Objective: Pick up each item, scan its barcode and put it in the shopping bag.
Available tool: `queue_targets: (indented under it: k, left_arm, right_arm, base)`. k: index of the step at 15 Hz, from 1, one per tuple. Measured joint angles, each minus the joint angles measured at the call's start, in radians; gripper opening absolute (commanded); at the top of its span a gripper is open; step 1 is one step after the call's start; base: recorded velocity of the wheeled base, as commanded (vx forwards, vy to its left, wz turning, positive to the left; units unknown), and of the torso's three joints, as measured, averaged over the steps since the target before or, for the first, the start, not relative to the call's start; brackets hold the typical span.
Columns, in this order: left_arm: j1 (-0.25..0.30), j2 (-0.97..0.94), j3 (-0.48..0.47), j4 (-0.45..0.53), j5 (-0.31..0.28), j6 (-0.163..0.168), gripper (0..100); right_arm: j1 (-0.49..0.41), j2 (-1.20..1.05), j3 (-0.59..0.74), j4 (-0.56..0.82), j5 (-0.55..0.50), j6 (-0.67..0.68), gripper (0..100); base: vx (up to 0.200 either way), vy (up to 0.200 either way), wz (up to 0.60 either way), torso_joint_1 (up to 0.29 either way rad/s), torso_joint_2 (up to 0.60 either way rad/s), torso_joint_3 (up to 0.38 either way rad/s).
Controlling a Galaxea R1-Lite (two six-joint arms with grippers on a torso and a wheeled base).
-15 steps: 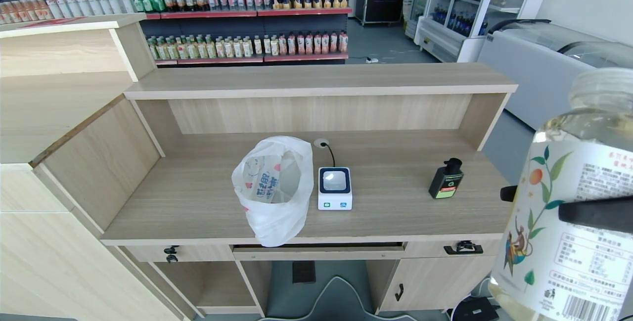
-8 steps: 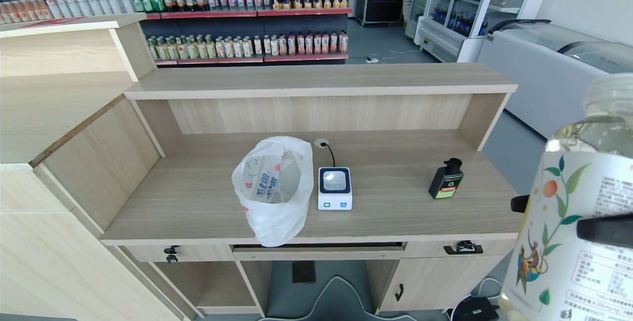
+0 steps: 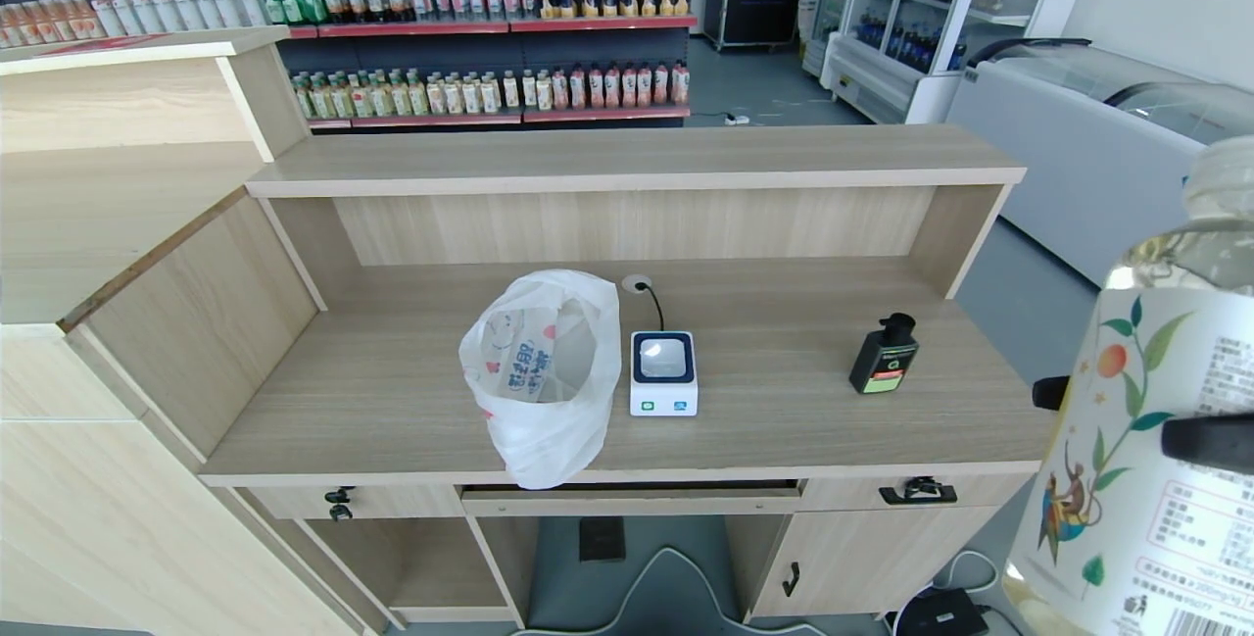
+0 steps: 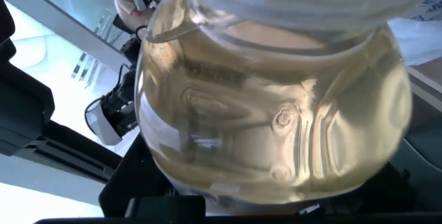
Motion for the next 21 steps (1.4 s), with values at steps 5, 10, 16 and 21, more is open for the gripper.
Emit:
queue_targets:
  k: [5,10,16,21]
  left_arm:
    - [0.000,0.000,0.000,0.000,0.000,0.000,100]
    - [0.000,0.000,0.000,0.000,0.000,0.000,100]
    - [0.000,0.000,0.000,0.000,0.000,0.000,100]
    - [0.000,0.000,0.000,0.000,0.000,0.000,100]
  right_arm:
    - [-0.033,-0.007,-0.004,0.116,-0.004,-0.134,0]
    - [-0.050,-0.015,-0.009,0.120,-0.009,-0.140,0]
    - [-0.178,0.125,-0.030,-0.060,-0.557,-0.621,0]
    - [-0.366,0.276,0.000,-0.234,-0.668,-0.994,0]
  base:
    - [0.000,0.000,0.00,0.000,0.00,0.000]
    - [0.000,0.000,0.00,0.000,0.00,0.000]
    - [0.000,0.000,0.00,0.000,0.00,0.000]
    - [0.000,0.000,0.00,0.000,0.00,0.000]
